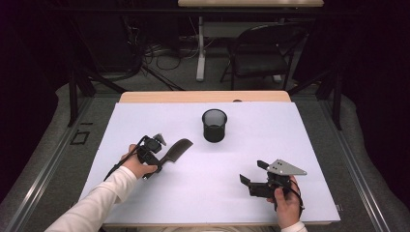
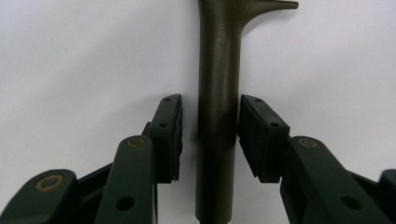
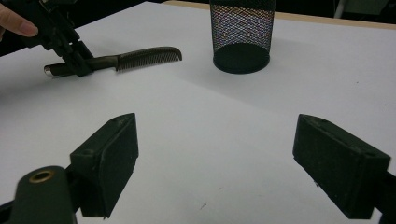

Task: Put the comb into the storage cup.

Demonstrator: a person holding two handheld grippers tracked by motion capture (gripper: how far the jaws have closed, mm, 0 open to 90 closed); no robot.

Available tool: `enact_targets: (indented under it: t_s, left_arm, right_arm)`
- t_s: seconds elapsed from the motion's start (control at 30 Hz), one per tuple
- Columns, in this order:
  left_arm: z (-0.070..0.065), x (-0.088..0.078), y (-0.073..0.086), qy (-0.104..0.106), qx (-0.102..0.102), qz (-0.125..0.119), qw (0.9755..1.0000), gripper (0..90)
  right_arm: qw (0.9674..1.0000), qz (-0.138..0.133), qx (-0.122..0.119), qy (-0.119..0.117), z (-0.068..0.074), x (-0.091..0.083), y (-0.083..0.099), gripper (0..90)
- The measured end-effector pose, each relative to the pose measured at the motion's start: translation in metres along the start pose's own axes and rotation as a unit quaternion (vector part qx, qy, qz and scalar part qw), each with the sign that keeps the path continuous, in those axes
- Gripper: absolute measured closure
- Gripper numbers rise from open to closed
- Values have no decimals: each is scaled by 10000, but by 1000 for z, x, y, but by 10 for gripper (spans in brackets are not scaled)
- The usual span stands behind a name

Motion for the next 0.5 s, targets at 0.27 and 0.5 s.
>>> enact_targets:
  t_s: [0.27, 0.5]
  left_arm:
    - [2, 0, 0, -2, -40, -15, 10000, 629]
    - [4, -1, 0, 11, -60, 13, 10000, 679]
  right_arm:
    - [10000, -11, -22, 3, 0, 0, 0, 140]
    - [10000, -8, -21, 1, 0, 0, 0, 141]
Point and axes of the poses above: each handheld gripper's, and its own axes: x roughly forward along the jaws, y roughly out of its underside, z roughly to its left, the point moved 4 cm from there along x, roughly forward along the jaws, and after that the axes turned 4 degrees about y, right-handed, at the moved point
